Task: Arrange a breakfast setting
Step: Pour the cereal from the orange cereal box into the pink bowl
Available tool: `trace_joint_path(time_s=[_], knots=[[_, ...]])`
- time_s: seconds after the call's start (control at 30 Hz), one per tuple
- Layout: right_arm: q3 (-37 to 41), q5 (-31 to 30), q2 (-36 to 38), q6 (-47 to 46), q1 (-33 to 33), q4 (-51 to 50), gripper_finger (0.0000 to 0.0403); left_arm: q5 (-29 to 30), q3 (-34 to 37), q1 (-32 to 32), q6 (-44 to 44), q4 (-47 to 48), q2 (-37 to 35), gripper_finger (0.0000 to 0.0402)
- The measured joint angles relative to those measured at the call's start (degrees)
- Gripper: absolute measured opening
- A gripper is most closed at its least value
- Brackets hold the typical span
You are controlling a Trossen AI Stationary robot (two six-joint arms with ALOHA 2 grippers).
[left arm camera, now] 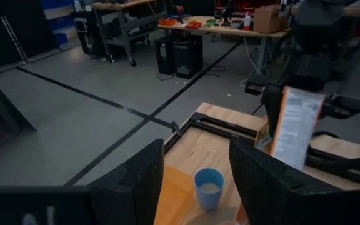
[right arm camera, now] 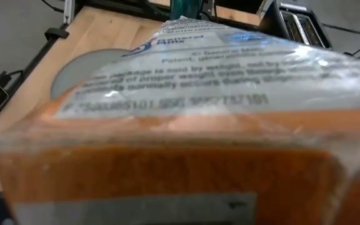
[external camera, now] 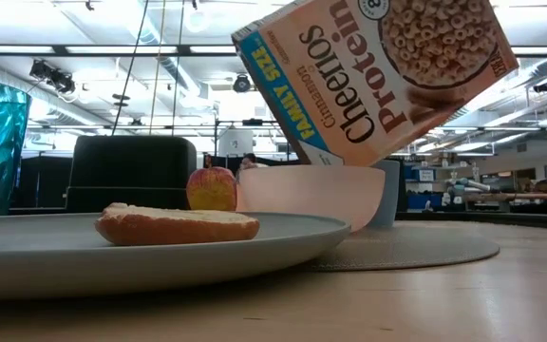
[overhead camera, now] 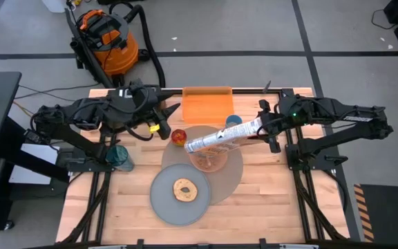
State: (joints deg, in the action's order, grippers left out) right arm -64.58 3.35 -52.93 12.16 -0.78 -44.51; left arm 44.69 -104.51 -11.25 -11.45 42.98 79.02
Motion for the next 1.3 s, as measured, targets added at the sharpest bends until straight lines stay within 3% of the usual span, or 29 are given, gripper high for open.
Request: trace_joint_path(time_s=[1.3], knots=[[0.00,0.06,1.97,-3.19,1.14,-0.07,0.0204,0.02,0.00,0.02,-1.39,0.15,0.00,0.0188]])
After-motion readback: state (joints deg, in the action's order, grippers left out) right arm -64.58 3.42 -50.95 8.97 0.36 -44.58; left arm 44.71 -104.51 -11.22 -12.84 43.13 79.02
